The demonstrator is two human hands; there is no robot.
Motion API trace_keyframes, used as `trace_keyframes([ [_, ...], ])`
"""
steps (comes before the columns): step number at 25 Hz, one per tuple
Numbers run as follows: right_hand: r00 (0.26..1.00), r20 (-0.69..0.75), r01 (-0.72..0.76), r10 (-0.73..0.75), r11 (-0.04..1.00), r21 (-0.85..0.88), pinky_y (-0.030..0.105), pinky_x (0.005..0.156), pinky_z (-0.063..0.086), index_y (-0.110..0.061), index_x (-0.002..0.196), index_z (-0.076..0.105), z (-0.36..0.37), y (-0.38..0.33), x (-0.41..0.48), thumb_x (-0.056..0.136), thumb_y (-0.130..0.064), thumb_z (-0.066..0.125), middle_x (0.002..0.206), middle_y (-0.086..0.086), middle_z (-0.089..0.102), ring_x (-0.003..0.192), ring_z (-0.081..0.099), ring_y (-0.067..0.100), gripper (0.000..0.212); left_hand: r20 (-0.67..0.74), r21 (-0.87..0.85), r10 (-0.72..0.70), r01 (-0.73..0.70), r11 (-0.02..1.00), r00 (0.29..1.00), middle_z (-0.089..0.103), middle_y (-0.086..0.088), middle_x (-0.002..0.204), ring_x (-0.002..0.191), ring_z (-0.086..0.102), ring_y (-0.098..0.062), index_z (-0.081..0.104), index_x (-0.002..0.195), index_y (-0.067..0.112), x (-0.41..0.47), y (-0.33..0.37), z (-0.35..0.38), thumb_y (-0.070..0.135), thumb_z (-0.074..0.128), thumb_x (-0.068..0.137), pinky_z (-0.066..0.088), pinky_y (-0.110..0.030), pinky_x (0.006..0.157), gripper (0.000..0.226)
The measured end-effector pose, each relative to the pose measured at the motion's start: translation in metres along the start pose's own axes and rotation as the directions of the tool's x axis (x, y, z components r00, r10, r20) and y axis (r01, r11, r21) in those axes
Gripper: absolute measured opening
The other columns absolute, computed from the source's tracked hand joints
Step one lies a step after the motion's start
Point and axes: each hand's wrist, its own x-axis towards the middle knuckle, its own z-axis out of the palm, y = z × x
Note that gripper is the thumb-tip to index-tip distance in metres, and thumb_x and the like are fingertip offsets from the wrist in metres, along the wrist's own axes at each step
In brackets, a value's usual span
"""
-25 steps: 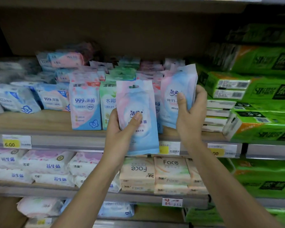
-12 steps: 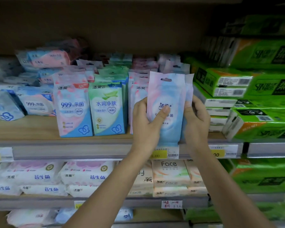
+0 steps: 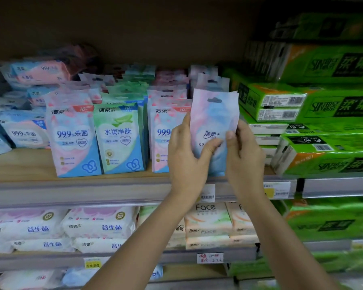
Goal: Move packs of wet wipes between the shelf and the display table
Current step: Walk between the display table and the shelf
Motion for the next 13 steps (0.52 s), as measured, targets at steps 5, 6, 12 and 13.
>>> trace_keyframes([
  [5, 0.986, 0.165, 0.045, 0.024, 0.915, -0.4, 0.037, 0.066, 0.049, -0.018, 0.122, 0.05, -0.023, -0.021, 0.0, 0.088, -0.029, 0.062, 0.097, 0.005, 0.068, 0.088, 0.062, 0.03, 0.038, 0.305, 0.336, -0.019, -0.088, 0.938, 0.952, 0.055, 0.001, 0.122, 0.114, 0.048, -0.019, 0.033, 0.144, 0.022, 0.011, 0.001, -0.033, 0.018, 0.061, 0.088, 0.037, -0.027, 0.083, 0.063],
  [6, 0.988, 0.154, 0.054, 0.026, 0.869, -0.492, 0.035, 0.063, 0.045, -0.017, 0.12, 0.051, -0.025, -0.024, 0.001, 0.086, -0.033, 0.064, 0.098, 0.004, 0.067, 0.093, 0.059, 0.03, 0.039, 0.303, 0.368, -0.011, -0.107, 0.924, 0.953, 0.058, 0.001, 0.114, 0.106, 0.052, -0.021, 0.039, 0.14, 0.025, 0.014, 0.003, -0.036, 0.016, 0.063, 0.086, 0.036, -0.027, 0.075, 0.06],
  [12, 0.99, 0.094, -0.043, 0.102, 0.87, -0.491, 0.035, 0.064, 0.035, -0.004, 0.12, 0.047, -0.009, -0.025, 0.015, 0.093, -0.018, 0.057, 0.102, 0.017, 0.063, 0.094, 0.058, 0.039, 0.032, 0.202, 0.399, -0.049, -0.036, 0.916, 0.978, 0.071, -0.005, 0.103, 0.099, 0.063, -0.031, 0.048, 0.13, 0.024, 0.029, 0.004, -0.018, 0.021, 0.07, 0.081, 0.049, -0.043, 0.08, 0.053],
  [13, 0.992, 0.077, -0.054, 0.104, 0.876, -0.479, 0.034, 0.064, 0.034, -0.002, 0.122, 0.045, -0.003, -0.022, 0.018, 0.093, -0.015, 0.055, 0.102, 0.019, 0.063, 0.094, 0.058, 0.04, 0.033, 0.197, 0.422, -0.055, -0.034, 0.906, 0.979, 0.071, -0.005, 0.103, 0.099, 0.064, -0.03, 0.046, 0.131, 0.023, 0.032, 0.003, -0.014, 0.025, 0.07, 0.081, 0.049, -0.043, 0.08, 0.055],
])
